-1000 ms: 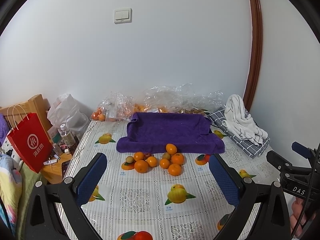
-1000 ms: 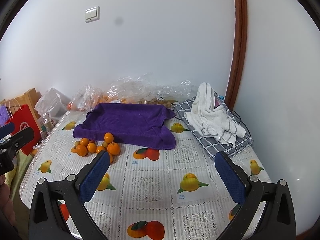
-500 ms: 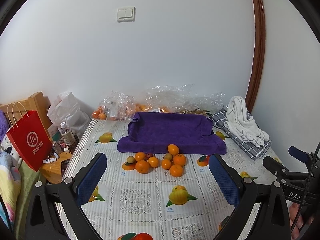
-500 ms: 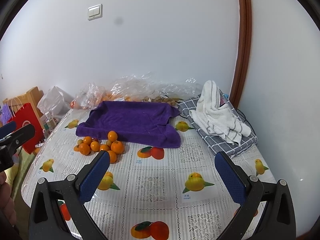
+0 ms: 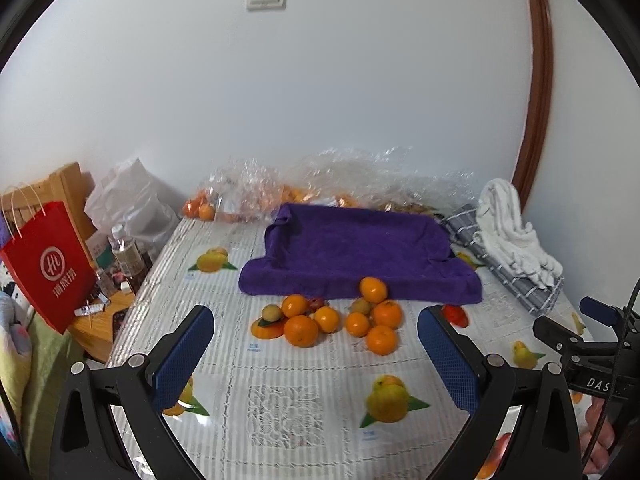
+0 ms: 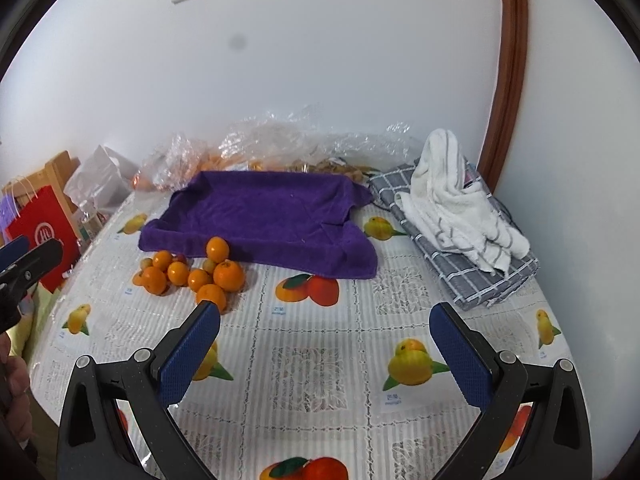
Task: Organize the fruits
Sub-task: 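Move the right gripper to the fruit pile and grasp a large orange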
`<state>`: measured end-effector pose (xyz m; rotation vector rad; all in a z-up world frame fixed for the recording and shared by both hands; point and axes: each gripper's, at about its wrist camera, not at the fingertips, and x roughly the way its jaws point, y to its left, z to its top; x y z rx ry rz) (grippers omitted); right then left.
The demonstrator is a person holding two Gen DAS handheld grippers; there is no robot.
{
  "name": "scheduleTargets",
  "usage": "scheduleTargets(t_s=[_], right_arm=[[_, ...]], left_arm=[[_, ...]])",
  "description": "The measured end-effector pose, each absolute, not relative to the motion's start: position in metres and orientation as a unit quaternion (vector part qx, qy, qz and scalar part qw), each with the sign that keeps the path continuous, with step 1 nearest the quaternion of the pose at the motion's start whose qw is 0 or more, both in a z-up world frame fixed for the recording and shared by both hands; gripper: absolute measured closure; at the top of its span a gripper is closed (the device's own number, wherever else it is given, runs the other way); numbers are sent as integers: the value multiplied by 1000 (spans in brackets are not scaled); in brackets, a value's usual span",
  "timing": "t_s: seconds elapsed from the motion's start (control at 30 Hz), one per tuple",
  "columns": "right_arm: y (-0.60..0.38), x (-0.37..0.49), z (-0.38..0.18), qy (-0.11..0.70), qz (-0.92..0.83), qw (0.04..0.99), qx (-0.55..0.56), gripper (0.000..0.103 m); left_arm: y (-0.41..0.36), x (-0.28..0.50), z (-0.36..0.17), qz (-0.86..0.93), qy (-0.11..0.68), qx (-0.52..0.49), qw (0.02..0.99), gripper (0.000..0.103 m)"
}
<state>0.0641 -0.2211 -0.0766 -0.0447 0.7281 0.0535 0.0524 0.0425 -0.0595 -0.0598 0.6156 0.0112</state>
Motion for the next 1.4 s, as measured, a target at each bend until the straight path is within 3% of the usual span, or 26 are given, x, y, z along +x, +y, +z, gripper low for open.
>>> scheduleTargets(t_s=[0.57,0.77,0.83,0.93,1.2,1.4], right_arm=[[-187,137,-159,401,77,913,-6,1],[-169,153,-173,428,97,898,-20,10],[-167,153,-175,423,95,901,-23,10],[-165,155,-177,413,93,905,-27,14],[-150,165,-180,429,135,893,-24,43],[-121,157,-195,427,169,887,-50,43]], left_arm=[[113,108,-160,35,395,-34,917,2],[122,110,-179,54,407,-25,911,2],[125,112,-187,49,421,-32,905,9],[130,116,-194,41,426,-46,903,11],[138,131,-202,53,453,-54,888,12],[134,132,-204,56,440,-40,895,12]])
